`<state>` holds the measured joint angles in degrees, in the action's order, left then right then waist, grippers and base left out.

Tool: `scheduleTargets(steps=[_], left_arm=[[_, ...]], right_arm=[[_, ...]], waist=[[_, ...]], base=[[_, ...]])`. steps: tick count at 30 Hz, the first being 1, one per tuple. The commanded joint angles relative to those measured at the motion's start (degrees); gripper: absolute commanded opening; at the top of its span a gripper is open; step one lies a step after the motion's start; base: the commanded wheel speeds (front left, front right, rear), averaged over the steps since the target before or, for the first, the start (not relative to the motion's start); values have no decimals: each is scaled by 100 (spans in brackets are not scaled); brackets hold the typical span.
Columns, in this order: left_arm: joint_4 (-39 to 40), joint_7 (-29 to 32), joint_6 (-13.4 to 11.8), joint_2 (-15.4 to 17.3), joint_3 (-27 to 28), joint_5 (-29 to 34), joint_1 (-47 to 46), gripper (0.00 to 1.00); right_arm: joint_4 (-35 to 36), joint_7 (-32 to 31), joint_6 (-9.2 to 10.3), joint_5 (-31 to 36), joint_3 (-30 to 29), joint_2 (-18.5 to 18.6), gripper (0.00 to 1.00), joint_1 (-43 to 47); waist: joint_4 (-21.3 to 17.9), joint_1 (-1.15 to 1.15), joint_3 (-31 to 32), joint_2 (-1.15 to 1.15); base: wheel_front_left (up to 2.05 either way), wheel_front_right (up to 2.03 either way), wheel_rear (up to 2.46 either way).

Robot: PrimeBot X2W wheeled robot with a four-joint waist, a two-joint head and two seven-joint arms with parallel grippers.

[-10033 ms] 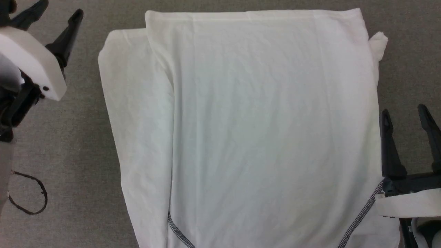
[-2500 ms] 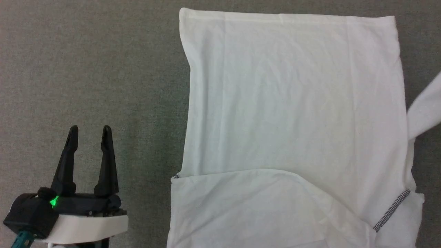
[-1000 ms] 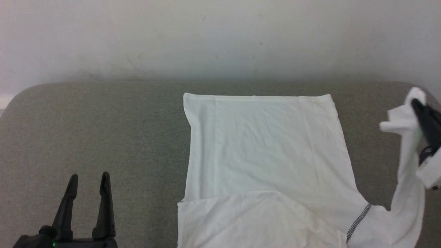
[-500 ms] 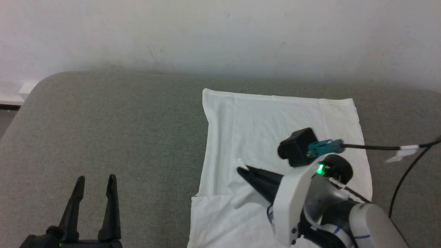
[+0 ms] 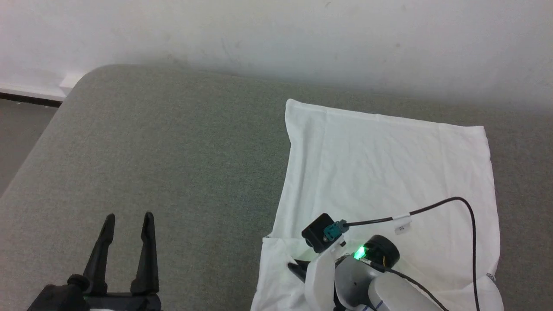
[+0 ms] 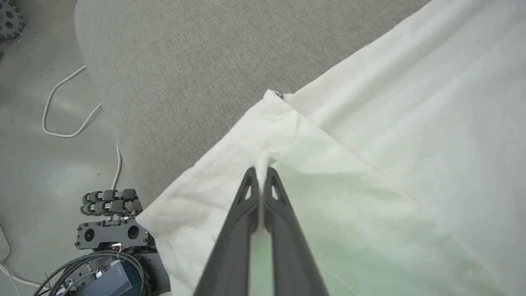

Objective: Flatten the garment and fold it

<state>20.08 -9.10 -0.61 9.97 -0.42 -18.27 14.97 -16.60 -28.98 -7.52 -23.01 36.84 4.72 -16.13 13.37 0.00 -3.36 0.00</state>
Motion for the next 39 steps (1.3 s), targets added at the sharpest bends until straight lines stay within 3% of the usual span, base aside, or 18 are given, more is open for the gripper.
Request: scheduleTargets(steps=[1,2,3,5,6,7,14,17,20,26,32,36,39], left_arm=[[-30,-21,5,-2,-22,-42,-95,100],[-42,-21,5,-4,-35,-40,-104,100],[-55,-22,5,-6,-48,-41,-111,100],[-84,-22,12,-9,-78,-45,-130,100],[-100,-18,16,-7,-93,-45,-140,100],[-111,-16,17,-4,-103,-42,-150,100],[-88,12,1,50,-100,-30,-190,100],[-19,9,-14,66,-72,-51,-172,100],[50,-5,-26,82,-47,-66,-144,100],[84,-35,-21,100,-79,-65,-166,100],[-31,-170,-53,110,-84,12,-127,100],[-207,-258,-89,136,-119,150,-5,100],[-328,-333,-110,119,-154,217,55,100]], right_arm=[[-263,178,3,63,9,-53,0,-130],[-476,325,3,77,-19,-84,0,-162],[-680,476,3,83,-59,-112,7,-191],[-1023,781,3,98,-82,-150,29,-260],[-1156,937,3,70,-91,-163,47,-291],[-1255,1048,3,26,-83,-171,100,-322],[-898,1277,3,-646,14,-177,100,-521],[-299,1142,3,-860,-361,87,100,-422],[450,1197,3,-885,-1195,355,100,-126],[1924,1530,3,68,-3097,460,100,705],[3127,2130,3,1462,-4508,44,100,1604],[3307,2617,3,2092,-5033,-156,100,2243],[3111,2886,3,1791,-5273,-179,100,2574]], waist=[[69,0,-20,0],[79,0,-19,0],[83,0,-19,0],[77,0,-16,0],[65,0,-16,0],[46,0,-16,0],[-134,0,-14,0],[-264,0,-16,0],[-428,0,-25,0],[-720,0,-57,0],[-950,0,-80,0],[-1039,0,-72,0],[-1089,0,-58,0]], base=[[0,0,0],[0,0,0],[0,0,0],[0,0,0],[0,0,0],[0,0,0],[0,0,0],[0,0,0],[0,0,0],[0,0,0],[0,0,0],[0,0,0],[0,0,0]])
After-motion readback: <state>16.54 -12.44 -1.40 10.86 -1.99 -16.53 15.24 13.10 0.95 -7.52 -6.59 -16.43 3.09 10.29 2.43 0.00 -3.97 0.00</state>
